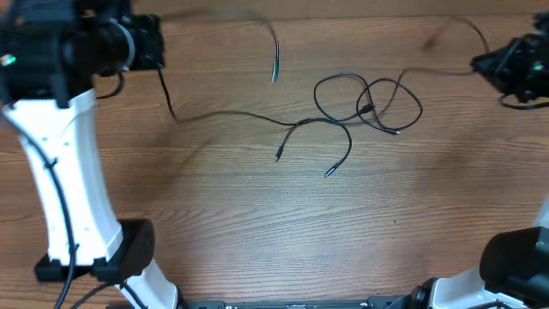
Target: Untangle cables
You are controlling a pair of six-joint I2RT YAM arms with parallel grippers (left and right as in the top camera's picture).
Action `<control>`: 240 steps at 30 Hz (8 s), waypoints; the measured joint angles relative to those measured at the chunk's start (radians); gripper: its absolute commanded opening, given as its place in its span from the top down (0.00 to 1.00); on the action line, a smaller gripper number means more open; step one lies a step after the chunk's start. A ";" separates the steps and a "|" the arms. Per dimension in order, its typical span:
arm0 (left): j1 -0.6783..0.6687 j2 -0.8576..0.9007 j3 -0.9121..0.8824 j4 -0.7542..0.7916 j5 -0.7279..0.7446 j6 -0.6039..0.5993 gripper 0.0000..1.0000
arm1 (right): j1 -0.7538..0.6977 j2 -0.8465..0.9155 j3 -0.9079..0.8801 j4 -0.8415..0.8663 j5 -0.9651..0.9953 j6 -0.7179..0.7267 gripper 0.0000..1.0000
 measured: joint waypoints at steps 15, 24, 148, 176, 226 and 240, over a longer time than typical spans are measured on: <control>-0.081 0.238 0.000 -0.015 -0.074 0.013 0.50 | 0.041 0.000 0.000 -0.145 0.157 -0.015 0.61; -0.241 0.299 0.000 0.014 -0.028 0.065 0.38 | 0.152 0.001 -0.040 -0.156 0.171 -0.023 0.34; -0.424 -0.150 -1.015 0.700 -0.100 -0.786 0.96 | 0.368 0.309 -0.335 0.299 0.436 0.863 0.08; -0.413 -0.301 -1.015 0.656 -0.172 -0.756 0.96 | 0.367 0.359 -0.338 0.377 0.453 0.775 0.96; -0.334 -0.301 -1.015 0.621 -0.161 -0.543 0.96 | -0.217 0.101 0.375 -0.070 0.784 0.418 0.96; -0.334 -0.301 -1.015 0.602 -0.161 -0.540 0.96 | -0.217 0.101 0.278 -0.058 0.726 0.415 0.18</control>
